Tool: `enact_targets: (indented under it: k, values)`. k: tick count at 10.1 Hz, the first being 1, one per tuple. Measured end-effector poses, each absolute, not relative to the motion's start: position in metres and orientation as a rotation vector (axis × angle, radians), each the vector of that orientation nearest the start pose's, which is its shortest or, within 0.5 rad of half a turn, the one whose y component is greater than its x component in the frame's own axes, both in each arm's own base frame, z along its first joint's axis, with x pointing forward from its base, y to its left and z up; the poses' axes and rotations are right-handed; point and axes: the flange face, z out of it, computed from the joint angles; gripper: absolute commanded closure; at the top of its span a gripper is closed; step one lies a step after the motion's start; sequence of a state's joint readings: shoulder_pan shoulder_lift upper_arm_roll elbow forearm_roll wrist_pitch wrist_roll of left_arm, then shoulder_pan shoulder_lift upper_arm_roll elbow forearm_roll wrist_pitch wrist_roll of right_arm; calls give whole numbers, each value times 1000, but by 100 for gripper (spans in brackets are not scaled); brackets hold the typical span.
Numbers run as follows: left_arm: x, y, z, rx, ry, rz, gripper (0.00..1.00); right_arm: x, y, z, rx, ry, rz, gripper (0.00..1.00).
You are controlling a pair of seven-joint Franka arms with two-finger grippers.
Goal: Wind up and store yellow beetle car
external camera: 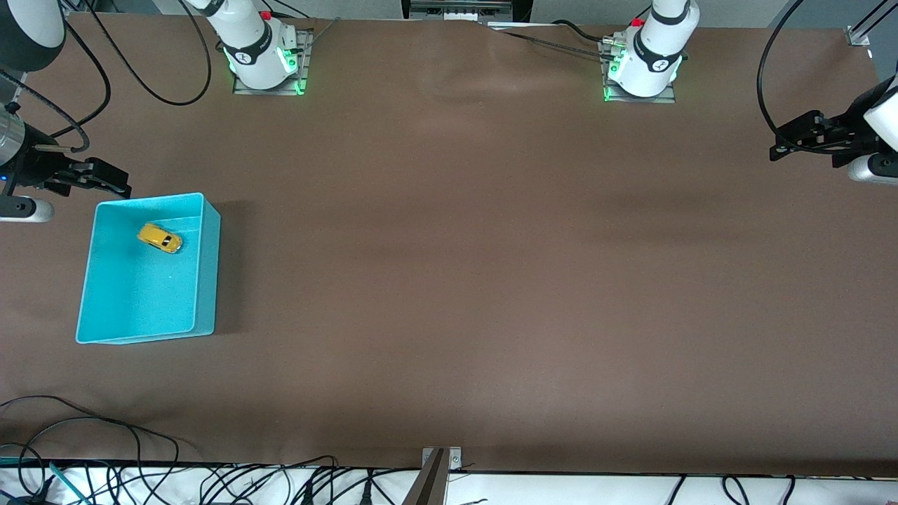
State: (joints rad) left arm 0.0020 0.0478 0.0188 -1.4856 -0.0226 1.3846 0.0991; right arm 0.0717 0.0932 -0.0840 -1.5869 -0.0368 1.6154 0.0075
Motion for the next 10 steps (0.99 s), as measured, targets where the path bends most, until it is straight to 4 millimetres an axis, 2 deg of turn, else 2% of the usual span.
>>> enact_targets:
  k: [10]
  values:
    - [548, 8, 622, -3160, 128, 246, 0, 587, -8, 558, -3183, 25, 119, 0]
